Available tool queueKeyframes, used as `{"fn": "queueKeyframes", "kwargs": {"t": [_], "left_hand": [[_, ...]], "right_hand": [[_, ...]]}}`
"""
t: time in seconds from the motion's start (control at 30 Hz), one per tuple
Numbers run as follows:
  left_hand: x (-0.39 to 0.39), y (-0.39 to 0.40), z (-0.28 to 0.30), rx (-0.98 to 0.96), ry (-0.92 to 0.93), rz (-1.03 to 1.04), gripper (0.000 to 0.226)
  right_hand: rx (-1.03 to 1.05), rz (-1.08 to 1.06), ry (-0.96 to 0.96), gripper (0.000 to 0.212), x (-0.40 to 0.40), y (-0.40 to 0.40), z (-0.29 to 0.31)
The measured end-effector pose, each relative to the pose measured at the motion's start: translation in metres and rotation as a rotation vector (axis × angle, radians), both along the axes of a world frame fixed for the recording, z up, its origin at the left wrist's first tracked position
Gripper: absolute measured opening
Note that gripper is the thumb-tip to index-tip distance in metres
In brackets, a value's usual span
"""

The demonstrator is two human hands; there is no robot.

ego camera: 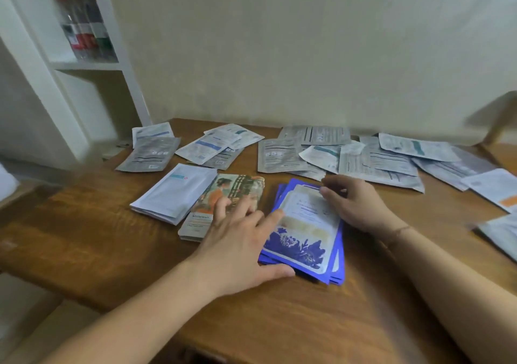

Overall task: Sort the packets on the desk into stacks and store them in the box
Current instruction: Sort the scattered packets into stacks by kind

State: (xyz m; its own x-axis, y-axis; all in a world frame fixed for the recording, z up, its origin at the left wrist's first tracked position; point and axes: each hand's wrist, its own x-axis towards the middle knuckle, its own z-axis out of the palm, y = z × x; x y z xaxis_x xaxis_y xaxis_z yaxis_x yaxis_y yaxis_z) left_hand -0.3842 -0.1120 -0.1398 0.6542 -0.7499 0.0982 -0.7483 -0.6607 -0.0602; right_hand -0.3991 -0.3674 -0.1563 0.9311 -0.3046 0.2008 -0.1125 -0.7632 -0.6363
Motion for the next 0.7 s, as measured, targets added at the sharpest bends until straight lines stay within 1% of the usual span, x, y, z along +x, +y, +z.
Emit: {"fn": "queueKeyframes", "kwargs": {"t": [0.13,0.2,0.27,0.43,0.7], "left_hand": [[-0.008,0.000,-0.003,-0.059,0.002,0.024,0.085],[-0.012,0.001,-0.004,-0.092,0.011,0.031,0.082],[-0.013,0.002,-0.005,-0.071,0.029,0.037,0.084],[-0.012,0.000,-0.004,-0.091,0.080,0.059,0.080],[-0.015,0.003,-0.004,-0.096,-0.021,0.059,0.077]], "right_hand": [[-0.147,0.098,0.072,0.035,0.013,0.005,0.004],[-0.160,0.117,0.103,0.036,0.018,0.007,0.006],[-0.159,0.121,0.118,0.036,0.020,0.008,0.008],[-0.103,0.052,0.087,0.034,0.019,0.013,0.001],[0.037,-0.068,0.034,0.036,0.016,0.031,-0.001]]}}
